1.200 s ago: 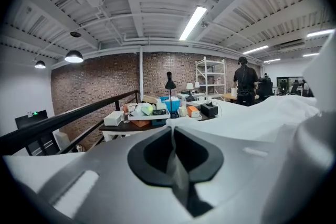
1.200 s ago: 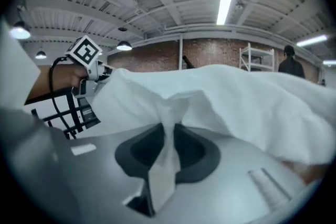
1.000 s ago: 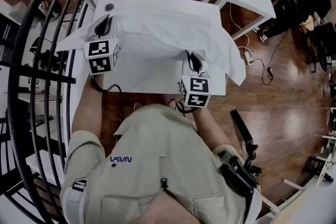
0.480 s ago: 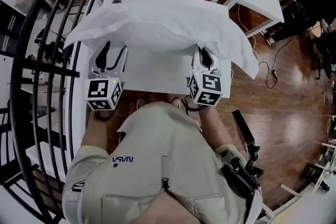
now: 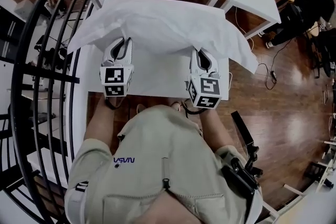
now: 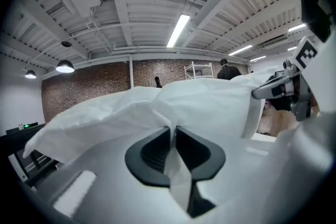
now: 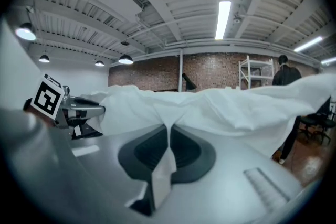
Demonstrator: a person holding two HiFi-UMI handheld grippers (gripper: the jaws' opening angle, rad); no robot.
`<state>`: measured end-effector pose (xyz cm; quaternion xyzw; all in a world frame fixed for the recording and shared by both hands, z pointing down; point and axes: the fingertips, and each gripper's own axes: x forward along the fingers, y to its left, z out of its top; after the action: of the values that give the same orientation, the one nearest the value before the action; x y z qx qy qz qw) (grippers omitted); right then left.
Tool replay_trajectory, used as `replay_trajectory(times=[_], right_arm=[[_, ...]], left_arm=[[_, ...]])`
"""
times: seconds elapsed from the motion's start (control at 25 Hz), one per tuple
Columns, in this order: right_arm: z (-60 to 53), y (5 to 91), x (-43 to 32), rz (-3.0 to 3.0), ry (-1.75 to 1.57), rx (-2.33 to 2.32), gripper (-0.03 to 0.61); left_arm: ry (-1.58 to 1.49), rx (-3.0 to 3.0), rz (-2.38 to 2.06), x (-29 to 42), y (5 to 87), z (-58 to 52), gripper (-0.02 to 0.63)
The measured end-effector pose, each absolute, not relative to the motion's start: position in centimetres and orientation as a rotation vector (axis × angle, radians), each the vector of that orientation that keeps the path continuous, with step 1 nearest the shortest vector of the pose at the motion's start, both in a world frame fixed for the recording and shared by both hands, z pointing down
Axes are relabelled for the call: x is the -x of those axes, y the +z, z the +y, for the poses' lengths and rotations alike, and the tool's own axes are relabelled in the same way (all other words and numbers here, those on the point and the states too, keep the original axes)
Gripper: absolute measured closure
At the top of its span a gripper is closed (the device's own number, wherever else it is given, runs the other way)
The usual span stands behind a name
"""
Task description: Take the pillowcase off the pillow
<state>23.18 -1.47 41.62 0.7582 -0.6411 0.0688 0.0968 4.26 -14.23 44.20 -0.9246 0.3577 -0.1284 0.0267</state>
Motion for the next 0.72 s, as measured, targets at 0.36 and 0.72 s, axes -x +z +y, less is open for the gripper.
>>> replay_trajectory(times=[0.36,0.72], right_arm=[[0.3,33.8,-24.6,-1.899,-0.034,-2.297,0.571],[-1.4,36.1,-25.3,-1.872,0.037,-2.209,0.571]], left_arm=[[-0.205,2.876,0.966,-5.1,36.1,-11.6,0.598],[-0.392,2.974,1.005,-5.7,39.4,-13.3,0.600]])
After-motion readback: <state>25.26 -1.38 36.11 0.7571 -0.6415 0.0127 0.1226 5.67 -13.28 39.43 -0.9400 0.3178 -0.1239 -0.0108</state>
